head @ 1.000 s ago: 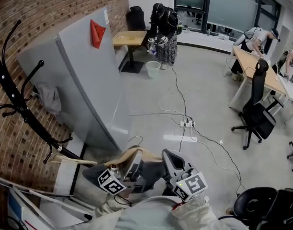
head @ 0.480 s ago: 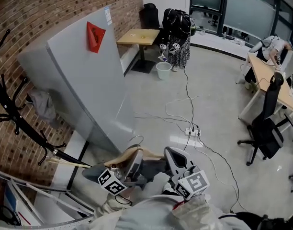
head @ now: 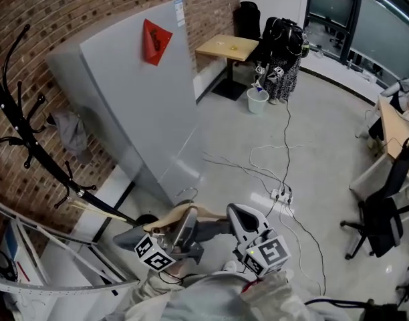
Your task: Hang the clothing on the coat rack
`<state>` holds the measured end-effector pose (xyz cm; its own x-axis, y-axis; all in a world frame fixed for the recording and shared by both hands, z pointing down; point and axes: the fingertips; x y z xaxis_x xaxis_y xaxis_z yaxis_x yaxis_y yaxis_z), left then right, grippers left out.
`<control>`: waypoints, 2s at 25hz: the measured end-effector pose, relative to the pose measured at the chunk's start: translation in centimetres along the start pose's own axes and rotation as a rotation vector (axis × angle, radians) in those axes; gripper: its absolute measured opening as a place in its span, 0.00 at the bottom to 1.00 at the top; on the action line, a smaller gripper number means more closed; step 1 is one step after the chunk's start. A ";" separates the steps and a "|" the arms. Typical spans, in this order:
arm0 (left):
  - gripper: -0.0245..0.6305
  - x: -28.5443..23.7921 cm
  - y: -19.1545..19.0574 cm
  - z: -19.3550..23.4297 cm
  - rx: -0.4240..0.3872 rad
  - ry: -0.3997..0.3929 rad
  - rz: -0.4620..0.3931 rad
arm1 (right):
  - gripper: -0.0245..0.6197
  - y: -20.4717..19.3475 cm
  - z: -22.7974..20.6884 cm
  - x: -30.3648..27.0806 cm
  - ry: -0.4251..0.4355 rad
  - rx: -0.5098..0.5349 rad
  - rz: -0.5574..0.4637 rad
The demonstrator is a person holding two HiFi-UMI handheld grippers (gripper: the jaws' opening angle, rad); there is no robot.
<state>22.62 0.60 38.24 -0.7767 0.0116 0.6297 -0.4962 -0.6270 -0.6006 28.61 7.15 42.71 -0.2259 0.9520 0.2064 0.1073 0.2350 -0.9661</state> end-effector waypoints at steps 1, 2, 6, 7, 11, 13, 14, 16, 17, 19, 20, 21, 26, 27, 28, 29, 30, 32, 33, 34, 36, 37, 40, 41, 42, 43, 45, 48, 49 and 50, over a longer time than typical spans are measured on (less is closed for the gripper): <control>0.19 0.0 0.3 0.0 -0.021 0.012 -0.012 | 0.07 0.0 0.0 -0.4 0.024 -0.006 0.001; 0.19 0.1 0.7 0.1 -0.042 0.025 -0.024 | 0.07 0.1 0.1 -0.9 0.052 -0.010 -0.002; 0.19 0.5 3.0 1.1 -0.113 0.085 -0.075 | 0.07 0.4 1.3 -3.8 0.164 -0.023 -0.020; 0.19 0.8 3.6 1.3 -0.129 0.102 -0.083 | 0.07 0.4 1.9 -4.5 0.191 -0.031 -0.022; 0.19 2.5 5.3 2.0 -0.190 0.171 -0.099 | 0.07 -0.6 4.4 -6.5 0.286 -0.070 -0.015; 0.19 3.4 6.3 2.5 -0.218 0.201 -0.104 | 0.07 -1.5 5.5 -7.6 0.322 -0.087 -0.002; 0.19 3.9 6.9 2.9 -0.232 0.215 -0.107 | 0.07 -1.9 6.1 -8.2 0.338 -0.094 0.005; 0.19 4.9 8.2 3.6 -0.258 0.240 -0.115 | 0.07 -2.6 7.2 -9.6 0.364 -0.104 0.015; 0.19 5.3 8.8 4.1 -0.267 0.252 -0.120 | 0.07 -3.0 7.7 -10.3 0.375 -0.107 0.019; 0.19 6.2 10.2 5.0 -0.281 0.274 -0.135 | 0.07 -3.5 8.8 -11.8 0.400 -0.110 0.026; 0.19 6.6 10.9 5.4 -0.289 0.282 -0.143 | 0.07 -3.7 9.4 -12.6 0.414 -0.110 0.028; 0.19 6.9 11.6 5.7 -0.297 0.290 -0.153 | 0.07 -3.9 10.1 -13.4 0.430 -0.110 0.030; 0.19 8.6 15.4 7.7 -0.339 0.318 -0.206 | 0.07 -5.0 13.3 -17.3 0.506 -0.112 0.038; 0.19 9.0 16.0 8.1 -0.345 0.326 -0.218 | 0.07 -5.3 13.9 -17.9 0.522 -0.113 0.043; 0.19 9.3 16.7 8.4 -0.352 0.335 -0.232 | 0.07 -5.5 14.5 -18.6 0.539 -0.114 0.048; 0.19 9.6 17.4 8.7 -0.359 0.343 -0.247 | 0.07 -5.6 15.1 -19.3 0.558 -0.114 0.051; 0.19 9.9 18.1 9.1 -0.366 0.350 -0.261 | 0.07 -5.7 15.6 -20.1 0.575 -0.114 0.052; 0.19 10.5 19.5 9.7 -0.374 0.360 -0.284 | 0.07 -6.0 16.8 -21.4 0.599 -0.115 0.053; 0.19 10.9 20.2 9.9 -0.376 0.364 -0.294 | 0.07 -6.1 17.4 -22.0 0.610 -0.115 0.055; 0.19 11.2 20.9 10.1 -0.379 0.368 -0.305 | 0.07 -6.3 18.0 -22.5 0.623 -0.116 0.056; 0.19 12.0 22.2 10.5 -0.390 0.376 -0.329 | 0.07 -6.5 19.4 -23.5 0.652 -0.115 0.059; 0.19 12.3 22.8 10.7 -0.395 0.379 -0.340 | 0.07 -6.6 20.1 -23.9 0.665 -0.114 0.060; 0.19 13.1 24.5 11.2 -0.405 0.381 -0.358 | 0.07 -6.9 21.9 -25.2 0.689 -0.109 0.061; 0.19 13.3 25.1 11.5 -0.408 0.381 -0.363 | 0.07 -7.1 22.4 -25.7 0.693 -0.107 0.060; 0.19 13.5 25.6 11.8 -0.410 0.380 -0.368 | 0.07 -7.2 22.9 -26.2 0.697 -0.105 0.057; 0.19 13.7 26.2 12.0 -0.411 0.380 -0.374 | 0.07 -7.3 23.3 -26.7 0.700 -0.103 0.054; 0.19 14.2 27.2 12.4 -0.410 0.379 -0.383 | 0.07 -7.4 24.4 -27.6 0.708 -0.102 0.046; 0.19 15.1 28.4 12.6 -0.415 0.382 -0.393 | 0.07 -7.4 25.9 -28.3 0.724 -0.100 0.036; 0.19 15.5 28.8 12.7 -0.421 0.385 -0.396 | 0.07 -7.4 26.3 -28.5 0.730 -0.099 0.035; 0.19 15.8 29.1 12.8 -0.426 0.388 -0.398 | 0.07 -7.6 26.6 -28.7 0.734 -0.099 0.035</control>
<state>0.88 -27.44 36.99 -0.5473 0.5044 0.6679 -0.8190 -0.1583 -0.5515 8.50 -27.17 39.96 0.4806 0.8375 0.2600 0.1970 0.1859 -0.9626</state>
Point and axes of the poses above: the fingertips, and each gripper's own axes: x backward along the fingers, z to its left, y out of its top, and after that the axes turned 11 degrees about -z, right-handed
